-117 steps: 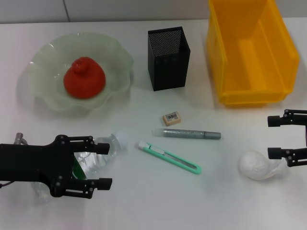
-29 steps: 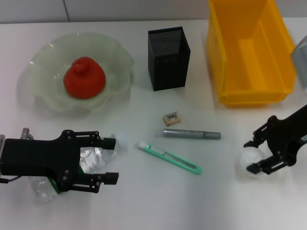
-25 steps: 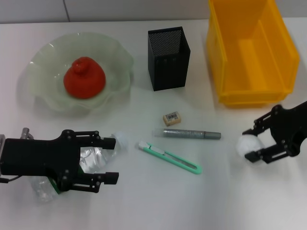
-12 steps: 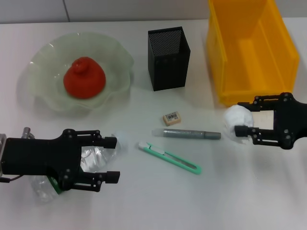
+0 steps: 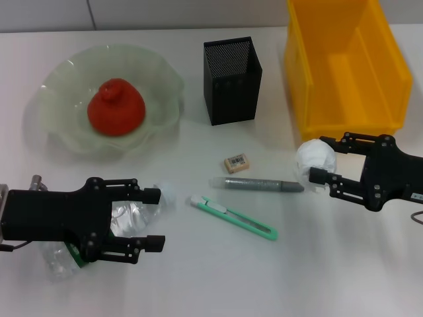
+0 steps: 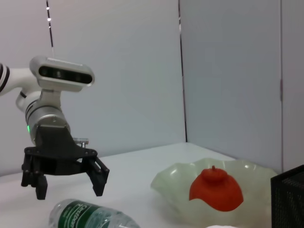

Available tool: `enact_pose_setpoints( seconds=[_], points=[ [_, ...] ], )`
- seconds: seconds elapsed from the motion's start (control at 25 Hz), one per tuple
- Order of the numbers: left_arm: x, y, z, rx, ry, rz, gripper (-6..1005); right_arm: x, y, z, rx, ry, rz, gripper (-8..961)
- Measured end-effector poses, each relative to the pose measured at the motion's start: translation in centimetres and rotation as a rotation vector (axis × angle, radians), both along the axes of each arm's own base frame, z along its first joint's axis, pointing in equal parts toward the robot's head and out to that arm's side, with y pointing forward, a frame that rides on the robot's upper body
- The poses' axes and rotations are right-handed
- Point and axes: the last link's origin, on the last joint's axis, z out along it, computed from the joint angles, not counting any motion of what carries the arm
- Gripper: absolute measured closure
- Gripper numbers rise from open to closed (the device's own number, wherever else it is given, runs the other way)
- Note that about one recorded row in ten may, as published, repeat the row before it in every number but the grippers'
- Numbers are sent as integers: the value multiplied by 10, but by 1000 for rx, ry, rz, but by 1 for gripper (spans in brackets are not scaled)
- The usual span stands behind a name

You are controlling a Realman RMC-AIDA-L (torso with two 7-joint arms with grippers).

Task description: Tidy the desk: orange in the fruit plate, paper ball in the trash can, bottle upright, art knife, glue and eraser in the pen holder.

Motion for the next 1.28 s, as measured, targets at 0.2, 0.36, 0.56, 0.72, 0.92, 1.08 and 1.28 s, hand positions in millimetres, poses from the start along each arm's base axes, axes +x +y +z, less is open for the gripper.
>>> enact_pose_setpoints(
  seconds=[0.2, 0.36, 0.56, 0.72, 0.92, 1.08, 1.28],
  points=[
    [0, 0, 1, 3, -7, 3, 214, 2, 1, 5, 55, 30, -21, 412],
    [0, 0, 0, 1, -7, 4, 214, 4, 7, 7, 169, 62, -67, 411],
    [0, -1, 0, 2, -9, 7, 214, 9, 14, 6, 314, 72, -133, 412],
    [-1, -1, 0, 4, -10, 9, 214, 15, 21, 10, 424, 86, -194, 412],
    [-1, -1, 0, 4, -11, 10, 214, 21, 33, 13, 486, 87, -275, 412],
    [0, -1, 0, 4, -11, 6, 214, 19, 41, 9, 491, 73, -294, 411],
    [1, 1, 2, 10, -11, 4, 214, 18, 45, 7, 489, 66, -297, 411]
  ],
)
